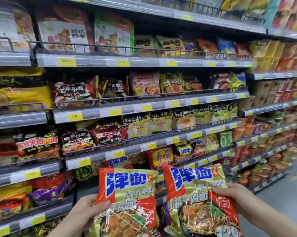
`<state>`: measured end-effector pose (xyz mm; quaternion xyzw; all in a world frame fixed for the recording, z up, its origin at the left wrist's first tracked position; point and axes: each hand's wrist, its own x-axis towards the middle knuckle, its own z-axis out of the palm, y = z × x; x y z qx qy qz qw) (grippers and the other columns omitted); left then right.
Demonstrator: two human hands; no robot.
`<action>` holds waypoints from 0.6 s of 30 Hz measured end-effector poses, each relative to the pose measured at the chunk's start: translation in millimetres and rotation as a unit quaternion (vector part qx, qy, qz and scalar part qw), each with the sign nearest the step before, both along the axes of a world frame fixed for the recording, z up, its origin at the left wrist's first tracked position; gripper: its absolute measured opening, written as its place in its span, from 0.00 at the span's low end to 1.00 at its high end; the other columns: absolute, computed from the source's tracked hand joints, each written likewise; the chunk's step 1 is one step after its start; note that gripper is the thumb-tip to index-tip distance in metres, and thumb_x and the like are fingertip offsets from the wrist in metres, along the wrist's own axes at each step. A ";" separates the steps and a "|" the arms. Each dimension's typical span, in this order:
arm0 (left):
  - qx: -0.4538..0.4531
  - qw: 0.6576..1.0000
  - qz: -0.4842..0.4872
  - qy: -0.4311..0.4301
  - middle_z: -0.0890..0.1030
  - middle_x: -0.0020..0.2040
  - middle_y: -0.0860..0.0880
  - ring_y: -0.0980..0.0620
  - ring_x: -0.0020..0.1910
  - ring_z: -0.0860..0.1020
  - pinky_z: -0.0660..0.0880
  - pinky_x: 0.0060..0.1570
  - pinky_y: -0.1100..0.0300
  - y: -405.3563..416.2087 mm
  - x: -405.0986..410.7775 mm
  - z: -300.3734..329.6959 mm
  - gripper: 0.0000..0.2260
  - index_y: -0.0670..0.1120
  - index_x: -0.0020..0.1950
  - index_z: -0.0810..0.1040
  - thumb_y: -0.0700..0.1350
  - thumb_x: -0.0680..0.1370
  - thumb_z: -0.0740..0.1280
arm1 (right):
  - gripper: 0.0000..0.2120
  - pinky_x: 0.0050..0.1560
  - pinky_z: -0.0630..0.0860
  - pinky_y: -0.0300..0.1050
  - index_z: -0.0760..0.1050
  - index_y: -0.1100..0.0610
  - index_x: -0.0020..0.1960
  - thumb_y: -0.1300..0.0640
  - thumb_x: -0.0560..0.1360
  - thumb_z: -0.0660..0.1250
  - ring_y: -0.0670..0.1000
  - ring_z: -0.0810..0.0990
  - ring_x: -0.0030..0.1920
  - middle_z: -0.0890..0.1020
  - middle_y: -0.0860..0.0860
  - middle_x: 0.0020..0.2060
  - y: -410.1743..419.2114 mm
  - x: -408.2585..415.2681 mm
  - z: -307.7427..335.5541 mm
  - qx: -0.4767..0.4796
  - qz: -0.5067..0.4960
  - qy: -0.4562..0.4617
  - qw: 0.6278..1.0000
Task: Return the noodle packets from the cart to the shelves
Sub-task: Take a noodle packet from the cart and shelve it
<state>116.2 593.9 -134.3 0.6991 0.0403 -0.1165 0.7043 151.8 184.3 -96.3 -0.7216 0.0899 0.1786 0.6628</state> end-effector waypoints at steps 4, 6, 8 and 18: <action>-0.006 1.000 0.016 -0.005 0.84 0.50 0.42 0.45 0.50 0.82 0.70 0.61 0.50 1.3 41.8 -3.8 0.21 0.42 0.48 0.85 0.49 0.59 0.80 | 0.25 0.46 0.82 0.57 0.76 0.71 0.56 0.61 0.62 0.74 0.64 0.83 0.42 0.82 0.69 0.49 6.6 64.8 -3.5 0.022 0.012 0.015 1.000; 0.000 1.000 0.024 -0.009 0.85 0.46 0.44 0.52 0.44 0.84 0.71 0.60 0.52 0.1 60.4 -3.7 0.16 0.41 0.45 0.85 0.46 0.61 0.80 | 0.23 0.43 0.81 0.53 0.76 0.71 0.55 0.62 0.63 0.73 0.61 0.83 0.37 0.83 0.68 0.45 7.8 92.4 -9.5 0.041 0.022 0.017 0.999; 0.010 0.999 0.027 -0.024 0.86 0.45 0.45 0.53 0.43 0.84 0.74 0.51 0.58 0.6 74.9 -5.8 0.24 0.41 0.44 0.85 0.52 0.54 0.82 | 0.23 0.41 0.78 0.51 0.76 0.72 0.53 0.61 0.62 0.74 0.58 0.81 0.33 0.83 0.64 0.37 9.7 113.1 -16.5 0.049 0.031 0.021 0.998; 0.037 0.999 0.017 -0.020 0.84 0.50 0.44 0.49 0.50 0.82 0.73 0.49 0.62 12.7 128.8 -41.2 0.34 0.40 0.50 0.83 0.56 0.50 0.81 | 0.32 0.43 0.70 0.53 0.75 0.72 0.49 0.59 0.53 0.84 0.60 0.76 0.35 0.78 0.65 0.35 14.1 202.8 -73.8 0.057 0.061 0.086 0.993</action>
